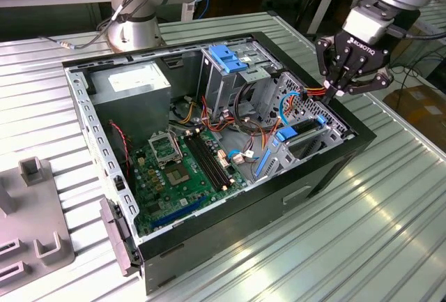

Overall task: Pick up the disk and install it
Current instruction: 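Insert the first disk wire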

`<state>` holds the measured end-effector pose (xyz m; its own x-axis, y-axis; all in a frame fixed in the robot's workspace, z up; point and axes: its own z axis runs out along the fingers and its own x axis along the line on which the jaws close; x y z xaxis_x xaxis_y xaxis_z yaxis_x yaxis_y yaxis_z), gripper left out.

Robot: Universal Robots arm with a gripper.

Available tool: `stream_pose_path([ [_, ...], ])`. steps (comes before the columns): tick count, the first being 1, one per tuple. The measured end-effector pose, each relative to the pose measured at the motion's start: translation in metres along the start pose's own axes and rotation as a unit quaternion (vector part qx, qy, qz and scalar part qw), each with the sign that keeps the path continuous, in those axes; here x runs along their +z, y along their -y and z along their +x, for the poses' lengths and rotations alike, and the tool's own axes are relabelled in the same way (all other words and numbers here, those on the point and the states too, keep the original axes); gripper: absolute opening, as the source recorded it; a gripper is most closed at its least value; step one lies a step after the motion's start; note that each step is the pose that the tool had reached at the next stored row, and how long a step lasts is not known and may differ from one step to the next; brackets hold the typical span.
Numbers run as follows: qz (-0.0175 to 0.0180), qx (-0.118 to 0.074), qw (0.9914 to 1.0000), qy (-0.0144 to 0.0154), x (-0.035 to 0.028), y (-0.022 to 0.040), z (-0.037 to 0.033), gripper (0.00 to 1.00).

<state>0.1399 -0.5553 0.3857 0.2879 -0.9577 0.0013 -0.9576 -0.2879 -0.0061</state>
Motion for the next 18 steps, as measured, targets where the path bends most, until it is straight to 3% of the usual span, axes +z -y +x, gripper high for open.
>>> stream_pose_path([
  [1, 0.0, -0.019, 0.99983, 0.0001, 0.0, 0.0, -0.0001, 0.1],
  [2, 0.0, -0.025, 0.99968, 0.0001, 0.0, 0.0001, -0.0002, 0.1],
  [8, -0.0002, -0.029, 0.99957, -0.0007, 0.0, 0.0033, -0.0036, 0.1],
  [14, -0.0003, -0.03, 0.99954, -0.0011, 0.0001, 0.0165, -0.0131, 0.1],
  [15, -0.0003, -0.031, 0.99953, -0.0011, 0.0001, 0.0228, -0.017, 0.1],
  [18, -0.0003, -0.038, 0.99927, -0.0011, 0.0002, 0.0294, -0.0195, 0.1],
])
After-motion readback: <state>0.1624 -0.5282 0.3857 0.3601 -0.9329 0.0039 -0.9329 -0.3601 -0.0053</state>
